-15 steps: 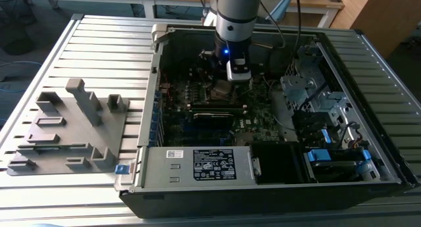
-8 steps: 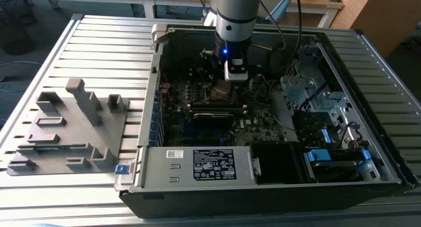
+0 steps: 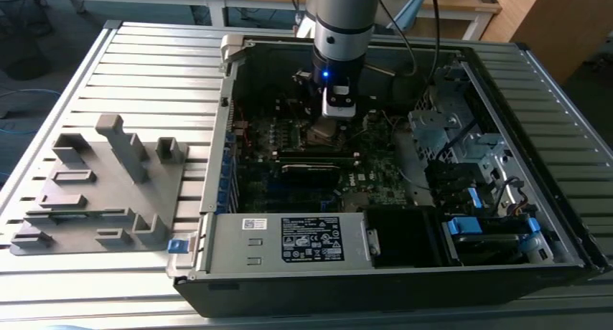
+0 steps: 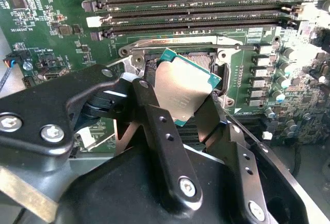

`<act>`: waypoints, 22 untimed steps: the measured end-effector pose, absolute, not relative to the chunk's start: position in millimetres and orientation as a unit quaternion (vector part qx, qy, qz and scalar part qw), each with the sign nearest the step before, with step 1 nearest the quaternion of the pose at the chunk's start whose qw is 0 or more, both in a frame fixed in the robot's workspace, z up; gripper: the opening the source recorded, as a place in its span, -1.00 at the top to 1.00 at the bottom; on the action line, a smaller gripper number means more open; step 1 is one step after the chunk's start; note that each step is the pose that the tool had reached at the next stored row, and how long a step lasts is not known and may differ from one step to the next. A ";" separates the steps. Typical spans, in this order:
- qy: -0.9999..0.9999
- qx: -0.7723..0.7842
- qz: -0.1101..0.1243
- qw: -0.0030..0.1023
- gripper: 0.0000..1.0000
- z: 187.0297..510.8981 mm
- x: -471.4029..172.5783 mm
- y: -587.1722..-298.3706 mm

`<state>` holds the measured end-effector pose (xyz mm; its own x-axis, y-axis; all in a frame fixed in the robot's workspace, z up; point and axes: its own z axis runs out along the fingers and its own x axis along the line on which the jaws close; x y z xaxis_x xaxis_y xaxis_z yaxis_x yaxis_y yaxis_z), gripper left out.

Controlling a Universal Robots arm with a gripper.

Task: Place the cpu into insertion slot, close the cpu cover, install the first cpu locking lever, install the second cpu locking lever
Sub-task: 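Place the cpu into insertion slot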

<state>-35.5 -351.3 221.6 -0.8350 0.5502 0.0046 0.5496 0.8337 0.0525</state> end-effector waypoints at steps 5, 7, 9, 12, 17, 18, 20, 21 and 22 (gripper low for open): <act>0.957 0.288 0.026 0.005 -0.08 221.6 -35.5 -351.3; 0.957 0.289 0.026 0.005 -0.08 221.6 -35.5 -351.3; 0.957 0.290 0.026 0.005 -0.08 221.6 -35.5 -351.3; 0.956 0.292 0.026 0.006 -0.08 221.6 -35.5 -351.3; 0.956 0.293 0.026 0.006 -0.08 221.6 -35.5 -351.3; 0.956 0.293 0.026 0.006 -0.08 221.6 -35.5 -351.3; 0.956 0.293 0.026 0.006 -0.08 221.6 -35.5 -351.3; 0.956 0.293 0.026 0.006 -0.08 221.6 -35.5 -351.3; 0.956 0.293 0.026 0.006 -0.08 221.6 -35.5 -351.3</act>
<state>-35.5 -351.3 221.6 -0.8285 0.5599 0.0045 0.5594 0.8272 0.0525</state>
